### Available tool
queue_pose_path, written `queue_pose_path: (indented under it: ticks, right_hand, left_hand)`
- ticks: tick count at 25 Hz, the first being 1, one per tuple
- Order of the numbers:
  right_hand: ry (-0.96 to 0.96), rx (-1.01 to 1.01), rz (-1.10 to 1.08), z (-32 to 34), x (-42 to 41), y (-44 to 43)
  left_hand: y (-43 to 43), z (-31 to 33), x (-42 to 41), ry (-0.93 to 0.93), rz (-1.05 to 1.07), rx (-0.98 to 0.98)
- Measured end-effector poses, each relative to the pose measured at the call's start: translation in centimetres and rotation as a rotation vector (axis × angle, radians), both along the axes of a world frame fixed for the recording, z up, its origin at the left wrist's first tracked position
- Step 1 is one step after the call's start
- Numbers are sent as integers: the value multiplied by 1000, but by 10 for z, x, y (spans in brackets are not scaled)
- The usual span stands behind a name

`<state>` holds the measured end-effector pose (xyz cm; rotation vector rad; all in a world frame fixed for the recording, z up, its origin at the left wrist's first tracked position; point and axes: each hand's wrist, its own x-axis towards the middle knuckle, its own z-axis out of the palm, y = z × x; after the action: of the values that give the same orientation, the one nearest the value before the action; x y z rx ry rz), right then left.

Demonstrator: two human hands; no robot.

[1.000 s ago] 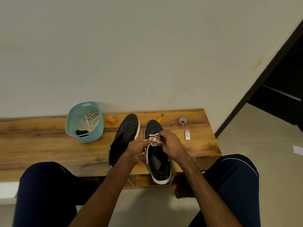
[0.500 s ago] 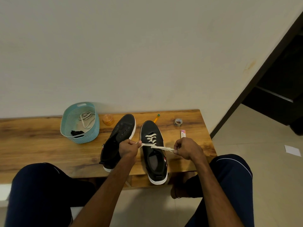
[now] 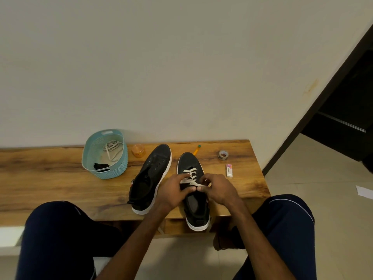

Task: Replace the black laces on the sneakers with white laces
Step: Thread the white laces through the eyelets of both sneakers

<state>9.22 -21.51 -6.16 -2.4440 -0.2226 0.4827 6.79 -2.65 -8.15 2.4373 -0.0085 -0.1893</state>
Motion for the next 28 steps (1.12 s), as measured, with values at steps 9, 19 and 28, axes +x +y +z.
queue_pose_path:
  ticks: [9, 19, 28]
  right_hand:
    - [16, -67, -153, -10, -5, 11]
    - [-49, -51, -142, -18, -3, 18]
    - [-40, -26, -173, -12, -11, 8]
  left_hand:
    - [2, -10, -1, -103, 77, 202]
    - [15, -22, 11, 43, 42, 22]
    - [36, 8, -24, -100, 135, -101]
